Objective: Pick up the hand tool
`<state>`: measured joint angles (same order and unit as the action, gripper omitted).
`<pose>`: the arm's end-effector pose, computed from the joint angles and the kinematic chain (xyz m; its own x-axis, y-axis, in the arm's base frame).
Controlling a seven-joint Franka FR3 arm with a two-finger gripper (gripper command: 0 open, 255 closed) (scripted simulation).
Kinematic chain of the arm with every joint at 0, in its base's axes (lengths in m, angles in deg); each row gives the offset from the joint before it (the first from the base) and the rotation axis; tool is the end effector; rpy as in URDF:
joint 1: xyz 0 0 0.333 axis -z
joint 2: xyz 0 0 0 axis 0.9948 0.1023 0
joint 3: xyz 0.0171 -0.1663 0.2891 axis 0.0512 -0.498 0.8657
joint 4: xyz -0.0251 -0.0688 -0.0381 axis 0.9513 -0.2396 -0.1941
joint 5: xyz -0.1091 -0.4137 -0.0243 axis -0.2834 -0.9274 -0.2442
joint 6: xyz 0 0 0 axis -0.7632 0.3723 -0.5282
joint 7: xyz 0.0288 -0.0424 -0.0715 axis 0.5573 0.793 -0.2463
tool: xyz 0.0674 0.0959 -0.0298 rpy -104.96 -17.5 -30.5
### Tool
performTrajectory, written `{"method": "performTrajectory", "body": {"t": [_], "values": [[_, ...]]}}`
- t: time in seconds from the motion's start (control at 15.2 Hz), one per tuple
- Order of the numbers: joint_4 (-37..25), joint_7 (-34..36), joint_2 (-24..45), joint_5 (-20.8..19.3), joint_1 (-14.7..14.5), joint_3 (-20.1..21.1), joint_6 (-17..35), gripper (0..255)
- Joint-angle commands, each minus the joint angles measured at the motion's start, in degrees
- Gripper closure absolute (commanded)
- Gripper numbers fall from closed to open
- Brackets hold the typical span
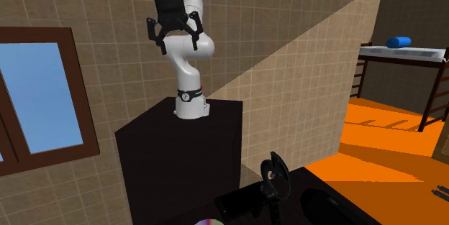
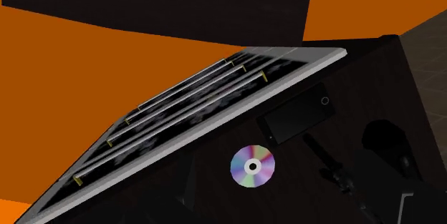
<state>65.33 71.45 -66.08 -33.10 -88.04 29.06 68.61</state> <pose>0.3696 0.0887 0.4908 0.9835 0.1717 -0.0563 0.1631 -0.9778 -0.1318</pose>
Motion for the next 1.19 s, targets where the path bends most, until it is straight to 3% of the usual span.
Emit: {"method": "performTrajectory", "body": {"t": [0.0,0.59,1.12], "values": [[0.26,-0.04,2.50,0.76,-0.92,1.40,3.93,0],[-1.82,0.89,17.40,2.07,-4.37,8.25,21.39,0],[-8.43,4.47,33.13,-2.60,-6.46,13.56,34.21,0]]}}
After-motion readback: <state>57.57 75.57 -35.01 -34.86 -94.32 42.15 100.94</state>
